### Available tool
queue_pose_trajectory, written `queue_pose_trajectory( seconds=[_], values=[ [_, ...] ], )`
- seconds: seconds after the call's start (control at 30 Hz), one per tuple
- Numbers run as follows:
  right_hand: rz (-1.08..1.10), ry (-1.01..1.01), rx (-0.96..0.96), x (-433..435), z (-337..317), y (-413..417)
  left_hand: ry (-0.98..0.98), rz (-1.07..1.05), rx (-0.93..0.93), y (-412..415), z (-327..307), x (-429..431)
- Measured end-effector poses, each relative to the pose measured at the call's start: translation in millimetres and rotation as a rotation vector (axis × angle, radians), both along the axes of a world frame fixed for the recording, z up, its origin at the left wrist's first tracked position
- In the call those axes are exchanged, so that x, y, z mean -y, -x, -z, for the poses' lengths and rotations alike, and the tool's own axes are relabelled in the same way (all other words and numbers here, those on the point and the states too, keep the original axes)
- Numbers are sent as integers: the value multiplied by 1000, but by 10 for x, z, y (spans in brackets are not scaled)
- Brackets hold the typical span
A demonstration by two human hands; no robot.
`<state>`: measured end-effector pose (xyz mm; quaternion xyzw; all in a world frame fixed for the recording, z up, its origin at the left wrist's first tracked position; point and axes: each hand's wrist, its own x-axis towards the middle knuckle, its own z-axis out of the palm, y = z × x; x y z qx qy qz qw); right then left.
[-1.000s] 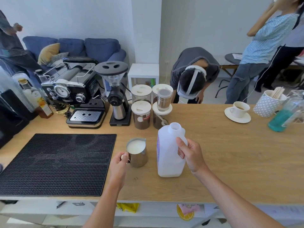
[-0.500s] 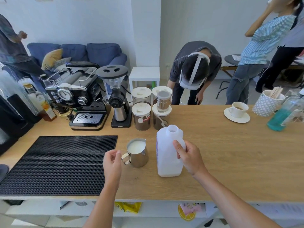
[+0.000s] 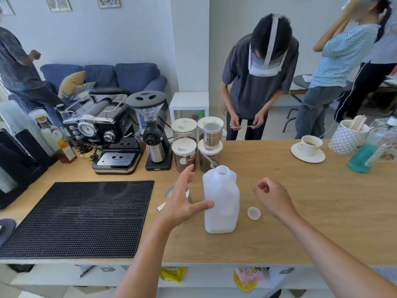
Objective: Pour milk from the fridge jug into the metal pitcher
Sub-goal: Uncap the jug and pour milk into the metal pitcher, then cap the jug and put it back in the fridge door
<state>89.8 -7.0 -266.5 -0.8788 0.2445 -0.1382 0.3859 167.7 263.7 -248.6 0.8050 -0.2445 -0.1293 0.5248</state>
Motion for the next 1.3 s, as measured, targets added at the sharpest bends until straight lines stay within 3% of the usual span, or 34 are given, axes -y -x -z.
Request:
queue_pose_trajectory(
  seconds=[0.13,0.27,0.5,0.77,0.9,1.07,1.2,1.3],
  values=[
    [-137,160,-347,147,170,-44,-66,86,-48,-25,56,160],
    [-289,285,-499,206,368,-52,-71,104,-54,-38,74,241],
    [-401,414,-572,225,727,-173,-113,86,-8,-76,87,306],
    [-469,514,-412,257,987,-222,-116,45,7,-78,85,317],
    [-370,317,-302,242,756,-290,-126,42,6,-69,62,305],
    [-169,-184,149,64,-384,-457,-143,49,-3,-73,45,305],
    [-363,-439,386,-188,-1065,-366,-147,48,-6,-64,49,313],
    [-508,-430,351,-370,-1157,-300,-144,44,7,-57,27,316]
  ],
)
